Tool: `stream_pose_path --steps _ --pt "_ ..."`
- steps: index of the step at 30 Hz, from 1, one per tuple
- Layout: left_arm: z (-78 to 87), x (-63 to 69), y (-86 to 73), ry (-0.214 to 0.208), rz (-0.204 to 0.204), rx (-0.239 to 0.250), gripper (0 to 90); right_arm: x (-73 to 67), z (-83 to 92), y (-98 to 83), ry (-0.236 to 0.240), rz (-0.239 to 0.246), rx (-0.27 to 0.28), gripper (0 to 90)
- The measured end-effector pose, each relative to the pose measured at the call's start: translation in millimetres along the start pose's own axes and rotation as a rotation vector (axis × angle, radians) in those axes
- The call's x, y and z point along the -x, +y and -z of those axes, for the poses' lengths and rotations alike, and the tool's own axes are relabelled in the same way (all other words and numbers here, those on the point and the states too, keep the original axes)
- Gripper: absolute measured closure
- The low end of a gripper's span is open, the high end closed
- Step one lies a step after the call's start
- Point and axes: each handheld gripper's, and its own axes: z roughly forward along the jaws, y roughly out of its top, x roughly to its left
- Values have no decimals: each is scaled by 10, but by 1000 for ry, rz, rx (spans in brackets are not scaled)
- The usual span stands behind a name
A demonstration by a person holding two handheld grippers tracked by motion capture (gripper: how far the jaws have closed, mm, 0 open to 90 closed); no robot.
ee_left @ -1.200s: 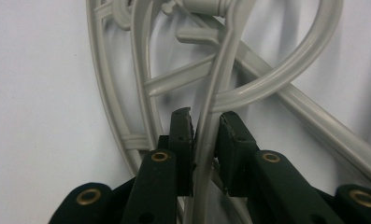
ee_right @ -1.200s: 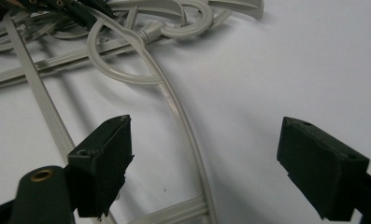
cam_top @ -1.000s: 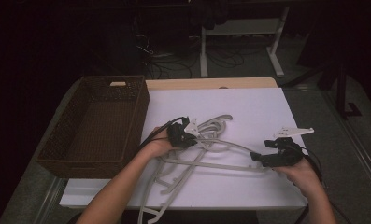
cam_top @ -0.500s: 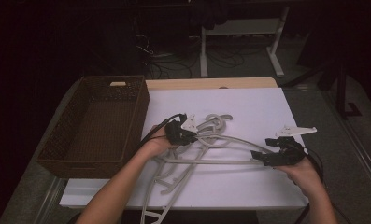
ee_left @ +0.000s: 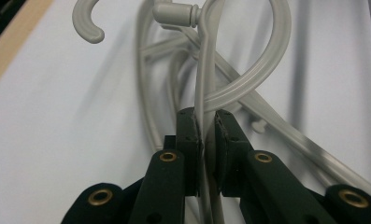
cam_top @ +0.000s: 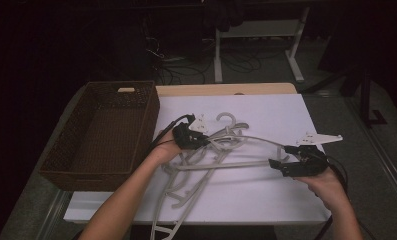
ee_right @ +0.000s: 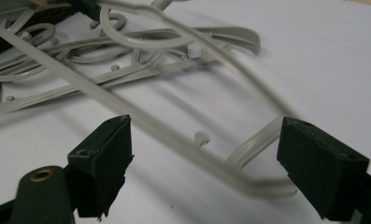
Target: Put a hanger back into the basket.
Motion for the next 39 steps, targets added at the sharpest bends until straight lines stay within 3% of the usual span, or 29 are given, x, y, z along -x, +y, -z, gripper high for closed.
stream_pose_path --steps 4,11,16,20,29,39 --pt "142 -89 103 58 42 6 819 -17 23 18 4 4 9 173" --pt "462 -262 289 124 120 -2 819 -15 26 13 12 7 12 173" --pt "788 -380 406 172 151 -12 818 -23 -42 -4 25 12 -7 171" --pt "1109 -514 401 194 185 5 818 -45 -97 -15 41 14 -23 168" --pt "1730 -805 6 252 274 29 818 -82 -170 -16 49 35 -38 156" --pt "2292 -985 -734 381 388 22 818 -89 -196 -17 47 34 -42 150"
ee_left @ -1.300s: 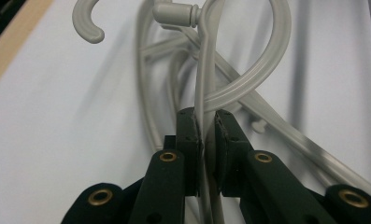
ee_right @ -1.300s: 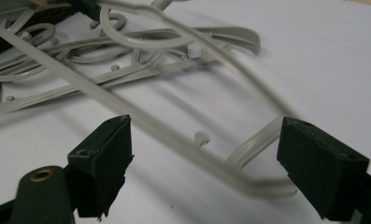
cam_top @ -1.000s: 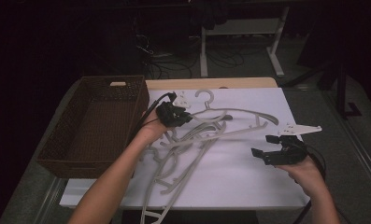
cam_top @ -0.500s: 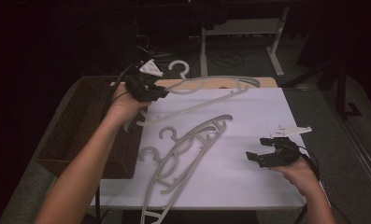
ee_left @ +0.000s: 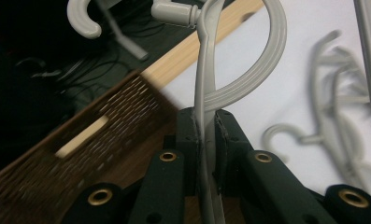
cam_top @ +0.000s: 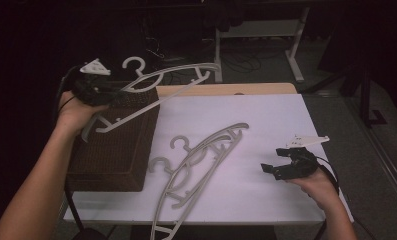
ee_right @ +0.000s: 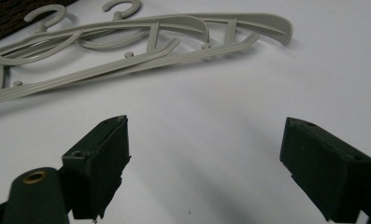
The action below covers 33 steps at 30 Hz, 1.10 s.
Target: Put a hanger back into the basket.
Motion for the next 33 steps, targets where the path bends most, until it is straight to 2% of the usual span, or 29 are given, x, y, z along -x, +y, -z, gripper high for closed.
stream_pose_path --steps 9,17,19,21,26,33 --pt "220 -377 -522 103 80 -31 817 -1 -12 2 -6 -2 -4 150" --pt "266 -642 -924 204 104 -124 816 2 -22 4 -12 -1 -9 150" --pt "280 -694 -995 224 112 -134 817 2 -22 4 -13 -3 -10 150" --pt "302 -735 -1049 239 124 -139 817 4 -22 4 -13 -3 -8 150" --pt "322 -773 -1122 273 121 -165 817 3 -22 4 -13 -3 -9 150" --pt "164 -710 -1185 270 80 -229 816 1 -25 6 -13 -2 -9 150"
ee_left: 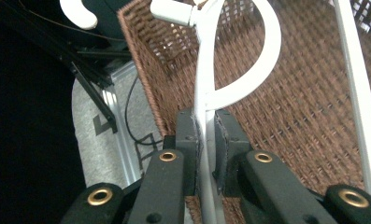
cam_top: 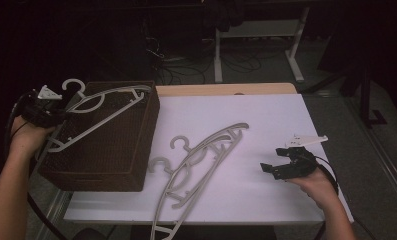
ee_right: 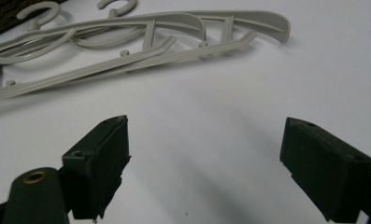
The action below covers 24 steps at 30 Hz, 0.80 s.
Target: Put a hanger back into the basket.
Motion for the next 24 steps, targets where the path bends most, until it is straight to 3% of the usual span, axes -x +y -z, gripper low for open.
stream_pose_path --steps 9,15,18,24 --pt "-225 159 -24 -6 -48 -55 814 4 4 -1 0 0 0 150" --pt "-276 180 -59 -24 -25 -62 802 4 4 -1 -1 1 -1 150" --pt "-291 175 -89 -26 -18 -81 680 4 6 0 -1 2 0 150" --pt "-236 154 -97 -50 23 -30 580 1 4 2 -1 2 -1 150"
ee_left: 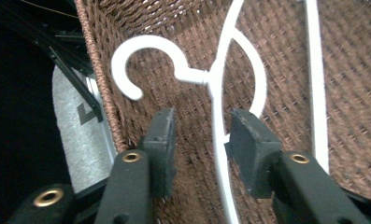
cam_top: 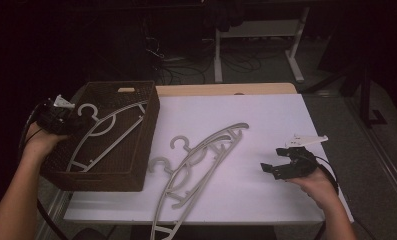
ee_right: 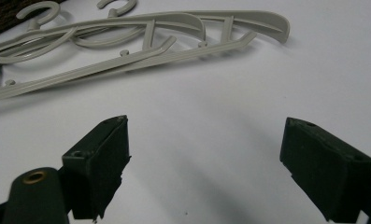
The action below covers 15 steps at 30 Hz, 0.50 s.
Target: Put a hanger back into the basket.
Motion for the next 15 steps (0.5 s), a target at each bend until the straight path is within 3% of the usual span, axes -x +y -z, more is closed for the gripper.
stream_pose_path --steps 5,8,15 --pt "74 41 63 -65 57 79 479 -5 2 2 -1 0 1 150" --pt "108 104 125 -149 99 150 430 -2 -1 1 -1 -1 -1 150" --pt "150 283 285 -306 142 249 325 -1 2 -2 0 0 -1 150"
